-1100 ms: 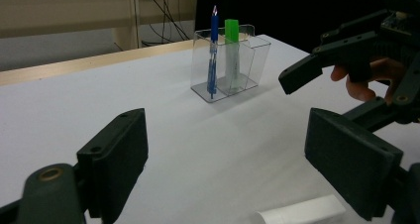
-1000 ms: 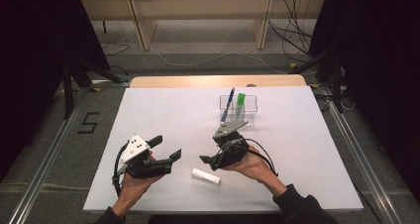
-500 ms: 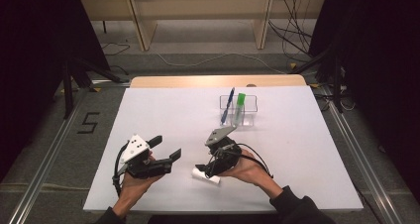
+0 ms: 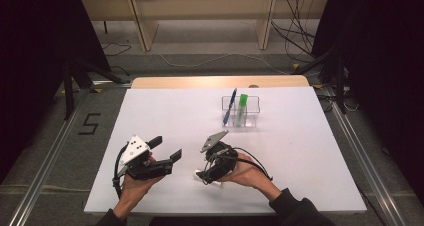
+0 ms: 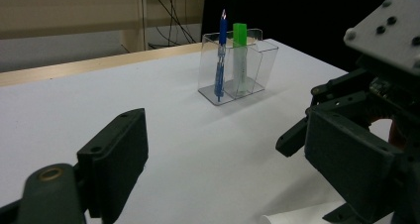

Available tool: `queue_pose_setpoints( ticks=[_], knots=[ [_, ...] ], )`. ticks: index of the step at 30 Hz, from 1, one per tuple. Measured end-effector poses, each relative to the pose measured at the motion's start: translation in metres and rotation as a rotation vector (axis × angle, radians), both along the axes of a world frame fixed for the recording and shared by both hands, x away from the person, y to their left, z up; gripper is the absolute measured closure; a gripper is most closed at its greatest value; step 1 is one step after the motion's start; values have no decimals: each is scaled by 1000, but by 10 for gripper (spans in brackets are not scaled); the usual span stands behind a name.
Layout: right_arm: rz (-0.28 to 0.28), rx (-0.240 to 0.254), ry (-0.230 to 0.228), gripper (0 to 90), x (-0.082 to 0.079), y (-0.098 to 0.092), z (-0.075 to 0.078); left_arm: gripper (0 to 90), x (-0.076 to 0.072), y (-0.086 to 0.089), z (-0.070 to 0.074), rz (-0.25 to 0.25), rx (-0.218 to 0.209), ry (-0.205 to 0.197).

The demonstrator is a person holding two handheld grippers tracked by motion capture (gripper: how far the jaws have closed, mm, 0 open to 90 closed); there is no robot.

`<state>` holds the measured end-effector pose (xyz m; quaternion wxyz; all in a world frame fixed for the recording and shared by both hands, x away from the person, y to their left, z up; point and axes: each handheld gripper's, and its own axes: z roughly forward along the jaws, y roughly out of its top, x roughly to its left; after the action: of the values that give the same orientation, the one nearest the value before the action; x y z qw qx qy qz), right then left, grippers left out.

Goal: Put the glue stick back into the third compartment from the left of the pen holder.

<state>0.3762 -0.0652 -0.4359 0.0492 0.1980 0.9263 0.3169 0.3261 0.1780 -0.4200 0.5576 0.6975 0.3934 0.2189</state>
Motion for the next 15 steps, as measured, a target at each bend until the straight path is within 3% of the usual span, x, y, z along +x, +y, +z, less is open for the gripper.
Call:
queue_pose_setpoints(
  ticks=[7,15],
  knots=[
    [15,-76,12,304,0,6,-11,164,-1,-1,0,-8,1,-3],
    [51,-119,50,403,-1,11,-18,164,-1,0,2,0,-9,-7]
  ],
)
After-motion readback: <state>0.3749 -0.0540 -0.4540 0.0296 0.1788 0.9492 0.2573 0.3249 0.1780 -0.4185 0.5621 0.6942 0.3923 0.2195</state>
